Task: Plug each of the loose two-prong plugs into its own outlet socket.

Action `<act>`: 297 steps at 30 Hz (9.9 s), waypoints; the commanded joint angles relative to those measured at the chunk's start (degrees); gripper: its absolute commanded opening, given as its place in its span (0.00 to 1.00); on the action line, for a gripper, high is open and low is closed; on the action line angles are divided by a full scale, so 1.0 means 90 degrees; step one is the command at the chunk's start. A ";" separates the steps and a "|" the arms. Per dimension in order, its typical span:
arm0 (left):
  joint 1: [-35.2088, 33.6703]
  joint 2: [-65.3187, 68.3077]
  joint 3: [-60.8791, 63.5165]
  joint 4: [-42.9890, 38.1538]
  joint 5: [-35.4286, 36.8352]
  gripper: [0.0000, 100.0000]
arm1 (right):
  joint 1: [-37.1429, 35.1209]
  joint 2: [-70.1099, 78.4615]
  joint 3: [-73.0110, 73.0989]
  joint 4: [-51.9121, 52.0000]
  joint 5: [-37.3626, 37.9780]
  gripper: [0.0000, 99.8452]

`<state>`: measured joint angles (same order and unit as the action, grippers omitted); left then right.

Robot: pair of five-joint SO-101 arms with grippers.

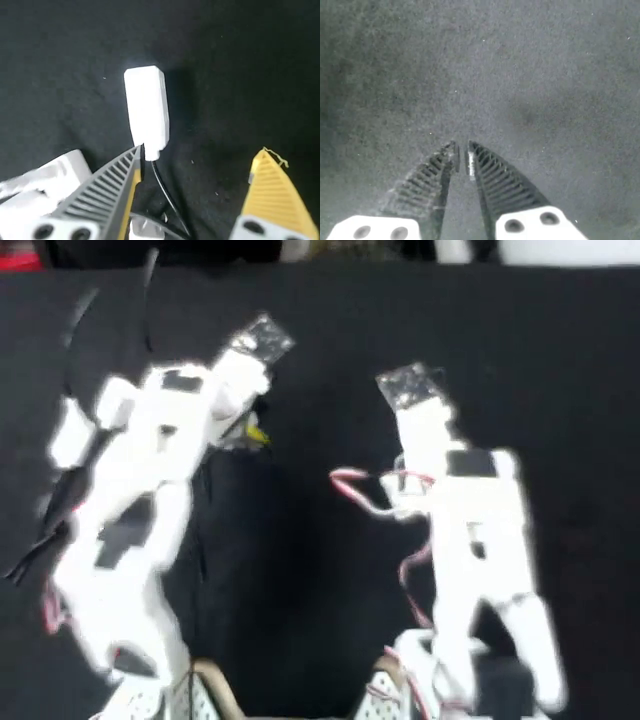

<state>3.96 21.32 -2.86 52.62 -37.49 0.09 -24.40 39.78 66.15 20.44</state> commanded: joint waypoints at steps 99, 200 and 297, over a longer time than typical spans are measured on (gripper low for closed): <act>-0.0112 -0.0967 0.2203 -0.1700 0.0840 0.23 | -0.0078 -0.0015 -0.0024 -0.0117 0.0059 0.03; 0.3365 -0.5851 0.7302 0.0147 0.2735 0.22 | -0.0088 -0.0015 0.0015 -0.0127 0.0225 0.02; -0.1284 -0.2569 0.2369 0.0508 -0.1739 0.30 | -0.0088 -0.0015 0.0024 -0.0127 0.0234 0.02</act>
<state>-8.35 -2.95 22.73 57.89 -49.45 0.09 -24.40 40.66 65.98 22.11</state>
